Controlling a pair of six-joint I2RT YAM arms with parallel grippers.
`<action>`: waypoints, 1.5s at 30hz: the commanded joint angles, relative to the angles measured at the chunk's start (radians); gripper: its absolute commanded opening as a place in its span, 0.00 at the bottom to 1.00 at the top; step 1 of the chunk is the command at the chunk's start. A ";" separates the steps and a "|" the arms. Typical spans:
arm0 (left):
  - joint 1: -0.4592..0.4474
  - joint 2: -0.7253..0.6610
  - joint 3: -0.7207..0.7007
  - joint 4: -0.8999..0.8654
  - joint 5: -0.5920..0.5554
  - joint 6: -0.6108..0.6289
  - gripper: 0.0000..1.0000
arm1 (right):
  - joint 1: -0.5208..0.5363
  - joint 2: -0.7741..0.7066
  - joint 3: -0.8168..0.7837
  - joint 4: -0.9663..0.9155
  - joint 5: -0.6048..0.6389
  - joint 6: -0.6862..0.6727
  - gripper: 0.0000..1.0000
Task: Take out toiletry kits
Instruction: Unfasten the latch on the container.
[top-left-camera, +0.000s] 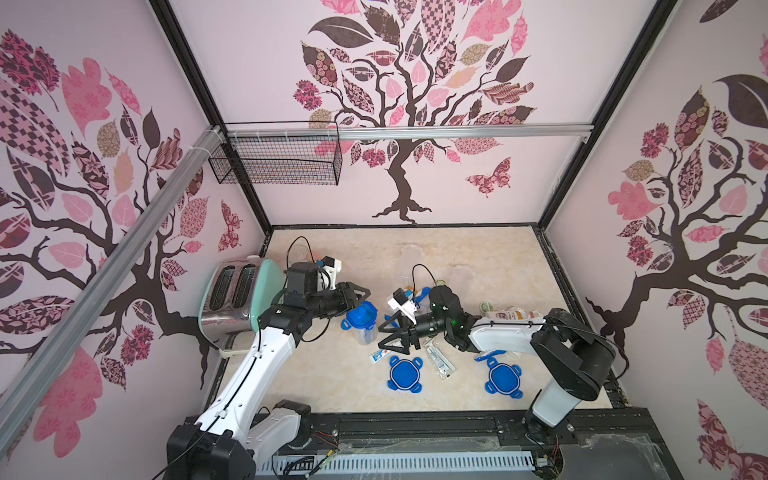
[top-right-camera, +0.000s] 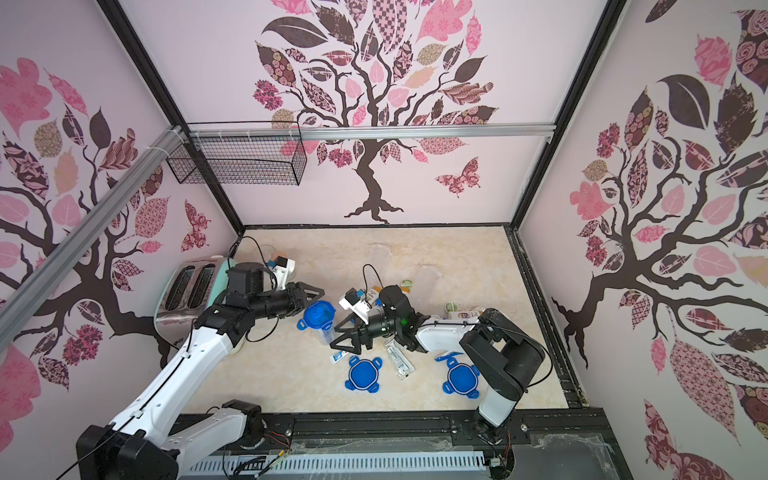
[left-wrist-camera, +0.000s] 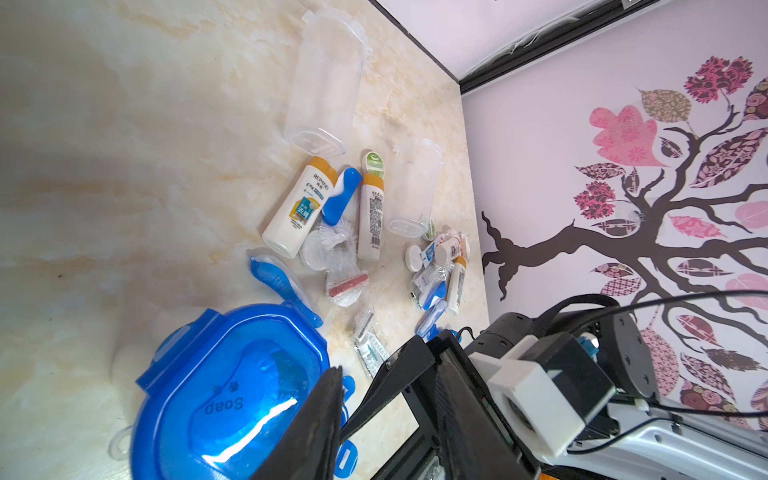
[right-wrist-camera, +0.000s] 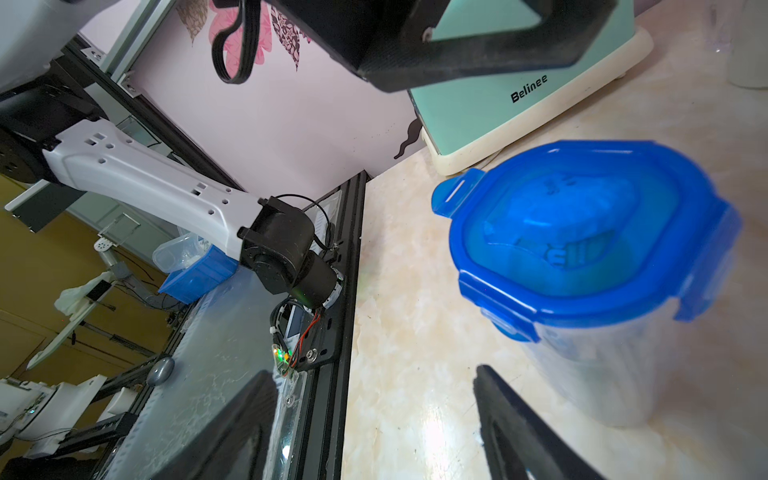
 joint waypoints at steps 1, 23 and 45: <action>0.000 0.011 -0.021 0.045 0.064 -0.013 0.40 | -0.002 -0.034 -0.015 -0.041 -0.030 0.024 0.78; -0.031 0.105 -0.156 0.238 0.076 -0.109 0.30 | -0.003 0.119 0.128 -0.029 -0.133 0.135 0.76; -0.032 0.128 -0.217 0.257 0.022 -0.129 0.23 | -0.021 0.213 0.181 0.012 -0.096 0.150 0.75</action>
